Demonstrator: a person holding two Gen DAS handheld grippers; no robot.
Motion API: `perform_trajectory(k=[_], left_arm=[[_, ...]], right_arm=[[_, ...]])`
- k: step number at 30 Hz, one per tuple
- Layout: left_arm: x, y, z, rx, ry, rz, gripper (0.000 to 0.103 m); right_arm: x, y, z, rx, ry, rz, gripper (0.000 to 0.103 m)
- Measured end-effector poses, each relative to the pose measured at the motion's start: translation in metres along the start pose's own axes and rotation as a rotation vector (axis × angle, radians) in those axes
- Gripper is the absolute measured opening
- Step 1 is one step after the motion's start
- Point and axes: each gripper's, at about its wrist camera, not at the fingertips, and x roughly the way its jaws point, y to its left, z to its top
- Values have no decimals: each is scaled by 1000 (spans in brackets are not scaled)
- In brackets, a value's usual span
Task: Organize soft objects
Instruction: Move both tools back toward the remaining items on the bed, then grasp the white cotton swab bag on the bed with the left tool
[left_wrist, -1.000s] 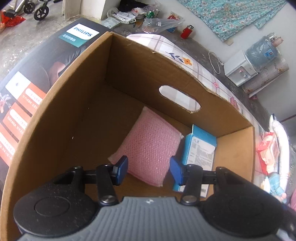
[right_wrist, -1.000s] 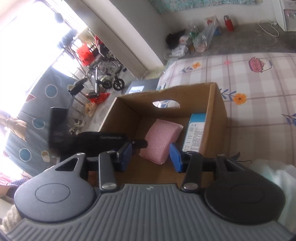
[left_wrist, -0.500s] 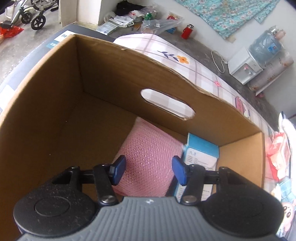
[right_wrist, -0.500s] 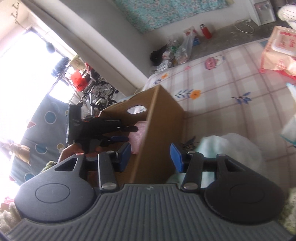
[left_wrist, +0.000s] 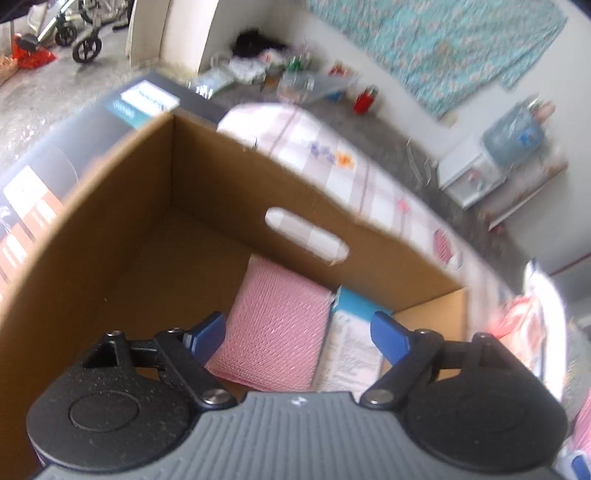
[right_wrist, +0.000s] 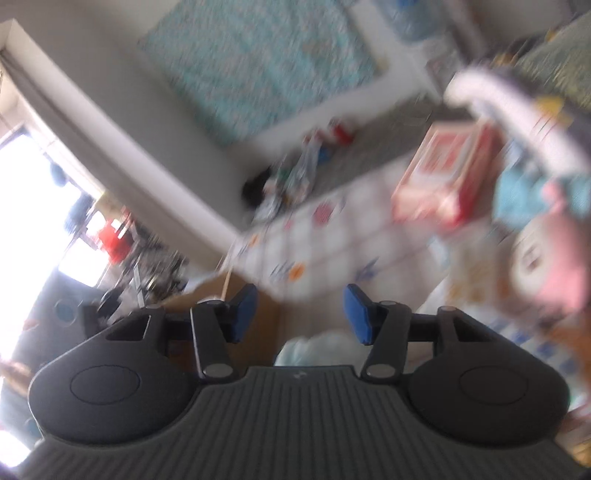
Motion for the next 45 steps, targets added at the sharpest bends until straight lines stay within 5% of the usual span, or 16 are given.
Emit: perform_trajectory(k=[5, 10, 14, 21, 26, 37, 45], left_arm=[[-34, -26, -12, 67, -56, -56, 91], [-56, -73, -33, 156, -68, -144, 91], [-59, -136, -56, 325, -20, -166, 91], [-26, -246, -115, 631, 85, -197, 90], [29, -305, -148, 752, 191, -173, 70], [143, -363, -184, 818, 371, -70, 34], [159, -342, -157, 723, 357, -12, 33]], right_arm=[[-41, -32, 21, 15, -90, -104, 62], [-38, -67, 14, 70, -51, -153, 62], [-19, -76, 9, 79, -21, -168, 62], [10, -86, 17, 70, -16, -189, 52], [9, -104, 25, 89, -65, -177, 48], [23, -138, 32, 105, -70, -157, 48], [65, -127, 39, 54, 27, -121, 48]])
